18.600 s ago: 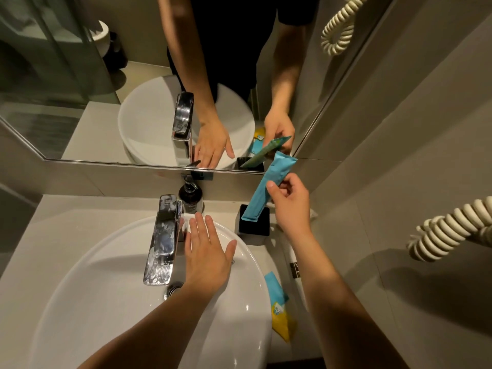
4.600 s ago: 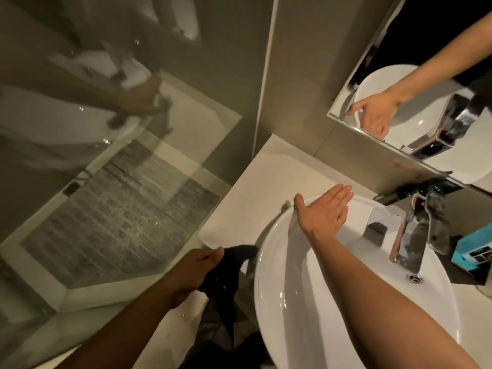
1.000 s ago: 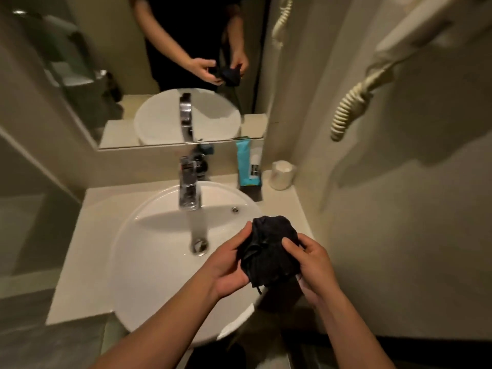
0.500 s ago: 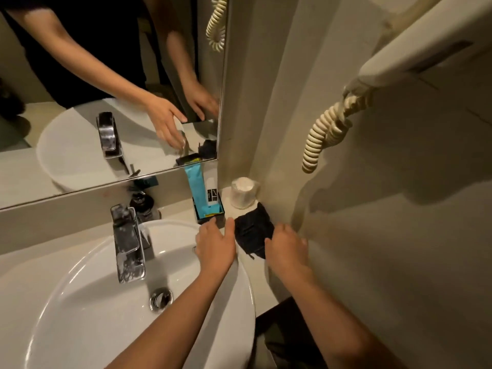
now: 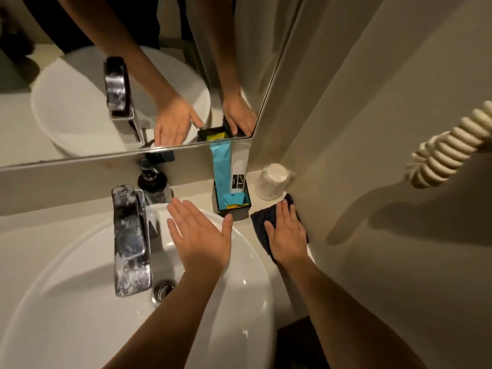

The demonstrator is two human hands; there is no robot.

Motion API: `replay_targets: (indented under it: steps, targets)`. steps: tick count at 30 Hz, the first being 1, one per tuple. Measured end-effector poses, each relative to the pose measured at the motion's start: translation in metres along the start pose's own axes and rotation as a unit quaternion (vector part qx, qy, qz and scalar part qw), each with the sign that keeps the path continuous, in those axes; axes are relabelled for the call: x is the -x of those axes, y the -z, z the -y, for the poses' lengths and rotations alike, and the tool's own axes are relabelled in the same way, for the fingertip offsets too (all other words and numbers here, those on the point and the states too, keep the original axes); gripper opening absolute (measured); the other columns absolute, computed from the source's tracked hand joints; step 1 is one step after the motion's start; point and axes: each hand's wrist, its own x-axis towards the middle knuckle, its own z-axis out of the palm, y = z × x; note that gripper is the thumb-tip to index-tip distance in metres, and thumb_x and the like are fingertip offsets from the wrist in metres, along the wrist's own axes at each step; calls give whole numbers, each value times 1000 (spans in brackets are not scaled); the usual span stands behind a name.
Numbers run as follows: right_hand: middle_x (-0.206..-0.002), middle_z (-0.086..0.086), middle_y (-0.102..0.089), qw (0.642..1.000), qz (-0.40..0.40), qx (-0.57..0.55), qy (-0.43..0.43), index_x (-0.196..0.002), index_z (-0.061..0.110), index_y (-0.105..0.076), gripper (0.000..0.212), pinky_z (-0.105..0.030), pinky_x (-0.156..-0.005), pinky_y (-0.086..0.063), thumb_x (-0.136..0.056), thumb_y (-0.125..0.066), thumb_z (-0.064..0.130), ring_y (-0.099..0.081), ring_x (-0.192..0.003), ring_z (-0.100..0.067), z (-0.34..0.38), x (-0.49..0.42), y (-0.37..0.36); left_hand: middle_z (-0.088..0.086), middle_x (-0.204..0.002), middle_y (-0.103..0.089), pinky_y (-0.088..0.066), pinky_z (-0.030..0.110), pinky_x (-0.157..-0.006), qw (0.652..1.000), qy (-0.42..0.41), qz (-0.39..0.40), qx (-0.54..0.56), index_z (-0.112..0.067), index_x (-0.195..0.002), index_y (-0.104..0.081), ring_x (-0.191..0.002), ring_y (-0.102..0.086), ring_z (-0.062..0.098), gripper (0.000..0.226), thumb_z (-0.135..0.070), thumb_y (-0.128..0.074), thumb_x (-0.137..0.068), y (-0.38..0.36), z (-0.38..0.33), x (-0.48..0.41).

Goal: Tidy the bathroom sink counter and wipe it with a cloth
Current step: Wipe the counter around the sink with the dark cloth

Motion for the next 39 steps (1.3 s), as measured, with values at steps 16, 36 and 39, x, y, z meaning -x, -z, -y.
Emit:
replay_targets:
  steps: [16, 36, 39]
  targets:
    - [-173, 6, -4, 998, -48, -32, 7, -164, 23, -6, 78, -38, -127, -11, -101, -22, 66, 0, -159, -14, -34, 55, -35, 26, -168, 5, -6, 53, -127, 999, 22, 6, -33, 5, -158, 1, -157, 6, 38, 101, -74, -8, -96, -5, -2, -1]
    - [-171, 9, -5, 999, -20, -44, -17, -164, 28, -10, 70, -40, -126, -17, -104, -32, 58, -3, -158, -14, -88, 157, -51, 29, -167, -3, -9, 54, -126, 999, 18, -25, -30, 8, -157, -6, -156, 0, 40, 103, -74, -12, -95, -12, 1, 1]
    - [-170, 10, -12, 997, -25, -55, -37, -162, 28, -18, 61, -38, -124, -22, -107, -35, 48, -9, -157, -12, -92, 170, -54, 29, -167, -4, -10, 55, -126, 999, 16, -29, -29, 8, -157, -6, -156, -1, 40, 103, -74, -12, -96, -12, 2, 1]
